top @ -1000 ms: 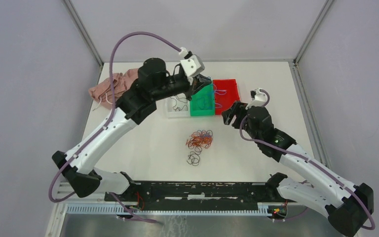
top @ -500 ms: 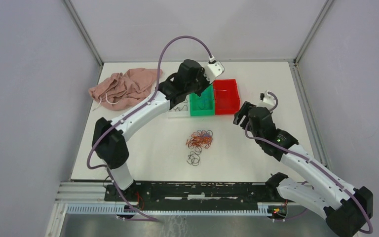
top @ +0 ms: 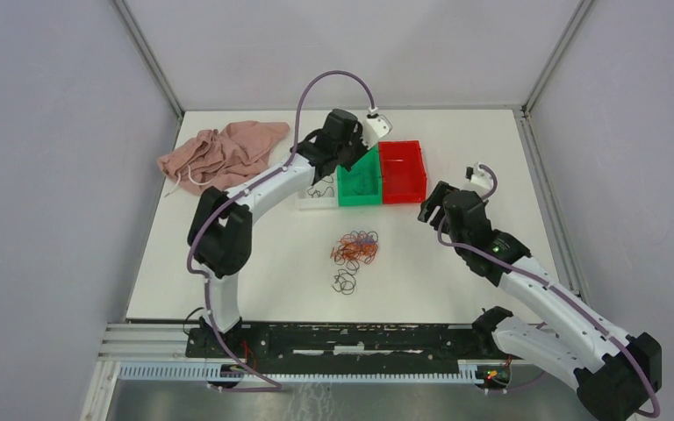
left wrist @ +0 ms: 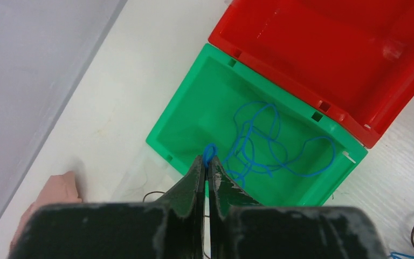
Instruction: Untangle the cables
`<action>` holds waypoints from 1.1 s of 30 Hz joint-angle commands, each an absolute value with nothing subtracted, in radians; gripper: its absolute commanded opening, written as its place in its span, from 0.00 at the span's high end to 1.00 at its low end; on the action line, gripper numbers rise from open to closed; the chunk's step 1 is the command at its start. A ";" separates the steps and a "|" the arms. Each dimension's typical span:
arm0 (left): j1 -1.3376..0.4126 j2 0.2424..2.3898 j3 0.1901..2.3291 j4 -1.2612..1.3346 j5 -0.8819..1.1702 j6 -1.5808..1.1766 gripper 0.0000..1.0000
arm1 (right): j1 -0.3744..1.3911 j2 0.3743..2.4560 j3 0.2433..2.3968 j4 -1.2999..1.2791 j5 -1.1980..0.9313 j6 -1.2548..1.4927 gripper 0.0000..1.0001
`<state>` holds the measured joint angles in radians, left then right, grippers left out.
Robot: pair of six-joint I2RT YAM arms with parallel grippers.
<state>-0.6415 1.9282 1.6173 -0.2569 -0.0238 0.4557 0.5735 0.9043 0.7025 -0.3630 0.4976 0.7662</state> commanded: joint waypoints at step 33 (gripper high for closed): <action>-0.577 2.032 2.000 -0.590 0.248 0.493 0.15 | 0.554 0.929 0.736 -0.343 0.380 0.784 0.26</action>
<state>-0.5892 2.0941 1.9633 -0.5159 0.1574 0.5121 0.5598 0.9291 0.6960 -0.3611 0.4061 0.7719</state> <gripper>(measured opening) 0.851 0.745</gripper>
